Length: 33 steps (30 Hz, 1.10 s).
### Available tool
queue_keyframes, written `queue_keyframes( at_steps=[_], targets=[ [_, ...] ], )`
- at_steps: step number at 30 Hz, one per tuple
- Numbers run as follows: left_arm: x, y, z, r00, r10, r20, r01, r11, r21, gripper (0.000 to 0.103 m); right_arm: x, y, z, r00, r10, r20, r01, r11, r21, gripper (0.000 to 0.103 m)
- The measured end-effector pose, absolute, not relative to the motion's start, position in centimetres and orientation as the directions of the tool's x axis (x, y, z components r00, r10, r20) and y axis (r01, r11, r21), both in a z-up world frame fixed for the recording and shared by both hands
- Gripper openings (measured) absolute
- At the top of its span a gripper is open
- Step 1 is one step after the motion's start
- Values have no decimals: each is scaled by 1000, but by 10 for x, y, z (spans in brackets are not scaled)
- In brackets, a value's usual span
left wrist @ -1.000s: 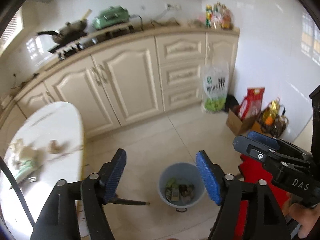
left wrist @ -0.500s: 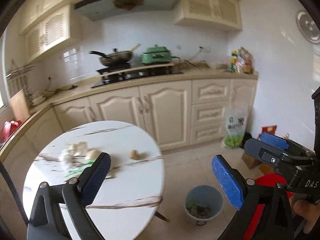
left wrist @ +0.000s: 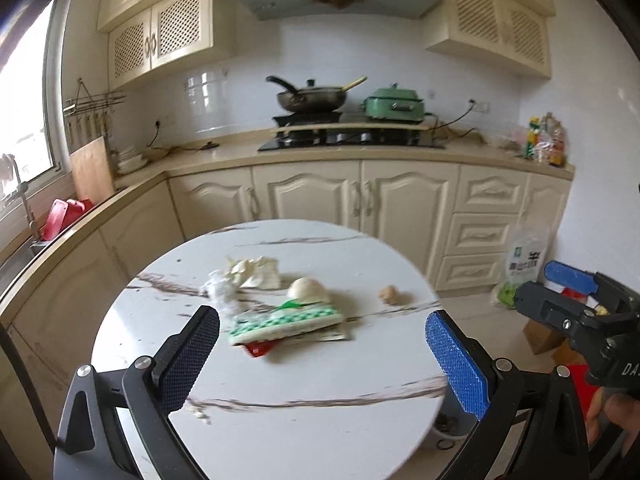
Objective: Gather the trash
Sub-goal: 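Move both tools back over the table toward the remaining trash, then grasp the green-checked rice-cake bag with the left tool while the right tool grasps the ginger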
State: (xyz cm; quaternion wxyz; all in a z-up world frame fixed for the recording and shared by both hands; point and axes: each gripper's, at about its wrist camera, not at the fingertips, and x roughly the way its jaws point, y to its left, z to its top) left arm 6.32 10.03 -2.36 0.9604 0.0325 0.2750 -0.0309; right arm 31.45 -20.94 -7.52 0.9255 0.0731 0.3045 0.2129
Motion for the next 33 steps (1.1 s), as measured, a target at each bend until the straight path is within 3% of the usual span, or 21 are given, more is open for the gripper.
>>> queue_keyframes(
  at_steps=[12, 15, 24, 26, 29, 33],
  targets=[
    [161, 112, -51, 744, 28, -667, 66, 991, 115, 102, 404, -164, -148, 594, 402, -697, -372, 905, 205, 97],
    [196, 114, -56, 726, 34, -687, 83, 987, 137, 102, 425, -156, -167, 560, 394, -729, -383, 903, 193, 92],
    [253, 119, -96, 675, 69, -735, 109, 976, 191, 102, 468, -141, -208, 490, 375, -787, -390, 902, 187, 62],
    [261, 121, -103, 672, 72, -737, 109, 975, 195, 102, 470, -139, -207, 491, 375, -786, -396, 900, 182, 43],
    [274, 123, -113, 668, 82, -740, 109, 972, 206, 102, 473, -137, -207, 482, 381, -789, -415, 893, 177, 25],
    [287, 126, -123, 665, 76, -743, 122, 970, 209, 101, 473, -136, -207, 476, 403, -782, -434, 881, 190, 25]
  ],
)
